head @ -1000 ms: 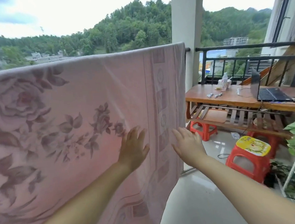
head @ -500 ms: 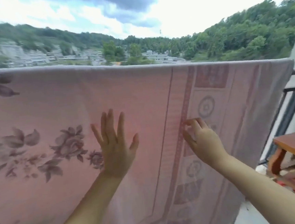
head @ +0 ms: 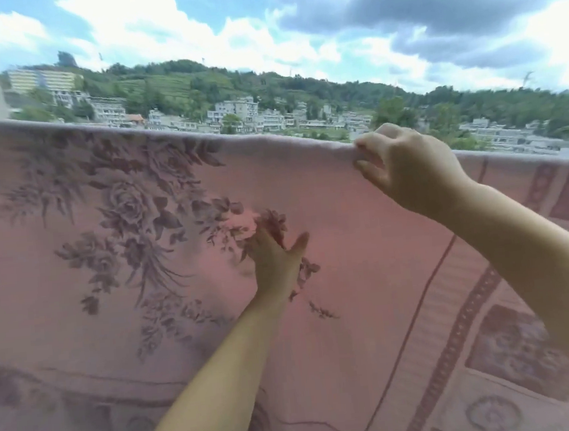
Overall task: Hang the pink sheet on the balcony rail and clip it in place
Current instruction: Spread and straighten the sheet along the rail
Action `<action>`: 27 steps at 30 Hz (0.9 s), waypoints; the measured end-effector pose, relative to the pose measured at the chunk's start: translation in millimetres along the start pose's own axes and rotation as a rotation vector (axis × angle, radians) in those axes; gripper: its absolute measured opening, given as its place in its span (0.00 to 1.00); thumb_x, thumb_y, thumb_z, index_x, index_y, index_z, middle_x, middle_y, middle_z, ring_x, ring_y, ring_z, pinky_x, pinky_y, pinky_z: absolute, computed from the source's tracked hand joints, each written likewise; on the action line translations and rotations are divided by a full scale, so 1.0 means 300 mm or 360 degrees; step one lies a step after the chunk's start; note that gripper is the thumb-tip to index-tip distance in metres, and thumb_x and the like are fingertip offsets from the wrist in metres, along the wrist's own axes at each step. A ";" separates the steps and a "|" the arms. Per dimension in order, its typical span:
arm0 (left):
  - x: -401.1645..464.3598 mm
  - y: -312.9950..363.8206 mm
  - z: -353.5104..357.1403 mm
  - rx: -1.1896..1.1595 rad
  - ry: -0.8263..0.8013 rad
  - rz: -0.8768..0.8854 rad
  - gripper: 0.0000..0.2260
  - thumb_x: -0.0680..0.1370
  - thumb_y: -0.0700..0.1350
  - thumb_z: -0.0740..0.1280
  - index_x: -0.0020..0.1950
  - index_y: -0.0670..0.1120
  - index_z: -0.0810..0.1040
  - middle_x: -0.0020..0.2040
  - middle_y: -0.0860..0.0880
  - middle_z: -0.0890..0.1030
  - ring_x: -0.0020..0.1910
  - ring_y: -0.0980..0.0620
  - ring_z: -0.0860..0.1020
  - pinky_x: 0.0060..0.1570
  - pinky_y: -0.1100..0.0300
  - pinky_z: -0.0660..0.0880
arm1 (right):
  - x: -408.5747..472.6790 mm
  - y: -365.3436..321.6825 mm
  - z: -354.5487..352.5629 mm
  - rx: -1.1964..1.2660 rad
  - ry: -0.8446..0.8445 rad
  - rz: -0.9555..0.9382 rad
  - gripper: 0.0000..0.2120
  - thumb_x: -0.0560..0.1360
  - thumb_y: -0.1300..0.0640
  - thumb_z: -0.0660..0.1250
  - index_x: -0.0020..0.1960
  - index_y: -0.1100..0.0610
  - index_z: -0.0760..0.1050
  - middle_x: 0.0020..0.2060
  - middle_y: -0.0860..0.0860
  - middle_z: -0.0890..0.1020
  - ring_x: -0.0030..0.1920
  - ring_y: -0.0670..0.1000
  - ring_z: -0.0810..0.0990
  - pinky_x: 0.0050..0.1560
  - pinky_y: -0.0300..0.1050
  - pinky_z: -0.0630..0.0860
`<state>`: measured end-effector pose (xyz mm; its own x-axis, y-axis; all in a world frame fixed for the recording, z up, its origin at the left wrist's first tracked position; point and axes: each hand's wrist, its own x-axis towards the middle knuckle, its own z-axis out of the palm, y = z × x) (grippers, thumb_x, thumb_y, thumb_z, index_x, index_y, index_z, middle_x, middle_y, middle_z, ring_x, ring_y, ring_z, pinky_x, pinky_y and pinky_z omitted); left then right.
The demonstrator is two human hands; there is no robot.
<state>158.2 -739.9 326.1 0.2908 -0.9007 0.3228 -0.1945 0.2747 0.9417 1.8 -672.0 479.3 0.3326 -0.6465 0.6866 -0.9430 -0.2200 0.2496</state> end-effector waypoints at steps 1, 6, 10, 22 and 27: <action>-0.008 -0.005 -0.005 -0.0002 -0.0026 -0.0021 0.29 0.69 0.54 0.71 0.62 0.38 0.68 0.53 0.39 0.78 0.55 0.38 0.77 0.55 0.47 0.75 | -0.008 -0.001 0.008 0.0060 0.0019 -0.0030 0.20 0.76 0.51 0.60 0.65 0.58 0.70 0.58 0.58 0.77 0.56 0.63 0.76 0.54 0.56 0.72; -0.151 -0.119 -0.004 -0.0019 -0.0061 -0.0218 0.10 0.75 0.47 0.67 0.52 0.44 0.72 0.46 0.45 0.80 0.40 0.54 0.78 0.41 0.62 0.71 | -0.139 0.041 0.071 0.0131 0.0135 -0.0306 0.22 0.74 0.53 0.62 0.68 0.56 0.68 0.69 0.59 0.69 0.70 0.60 0.64 0.73 0.58 0.54; -0.314 -0.206 0.080 0.0012 0.0014 -0.0449 0.19 0.76 0.48 0.66 0.63 0.42 0.69 0.59 0.43 0.77 0.55 0.45 0.77 0.53 0.56 0.71 | -0.377 0.134 0.171 0.0425 0.0123 -0.0336 0.16 0.73 0.59 0.63 0.61 0.57 0.74 0.64 0.58 0.74 0.65 0.59 0.71 0.70 0.61 0.62; -1.026 0.085 0.867 0.0092 -0.0187 -0.0091 0.23 0.77 0.42 0.65 0.71 0.42 0.64 0.68 0.44 0.68 0.62 0.48 0.70 0.59 0.61 0.64 | -1.294 1.038 -0.031 0.0871 0.0201 0.0635 0.22 0.72 0.55 0.57 0.65 0.60 0.68 0.64 0.59 0.72 0.64 0.55 0.68 0.65 0.46 0.65; -1.201 0.345 1.088 0.0290 -0.0478 0.0319 0.14 0.76 0.41 0.66 0.61 0.39 0.73 0.57 0.42 0.75 0.58 0.45 0.74 0.56 0.61 0.67 | -1.404 1.324 -0.205 0.1266 0.0181 0.1281 0.19 0.78 0.61 0.59 0.68 0.59 0.63 0.63 0.54 0.73 0.63 0.51 0.73 0.57 0.41 0.69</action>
<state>-272.4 -496.9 276.1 -0.0510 -0.9012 0.4305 -0.3903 0.4148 0.8220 -512.1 -442.2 331.4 -0.4116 -0.7487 0.5196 -0.6088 -0.1985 -0.7681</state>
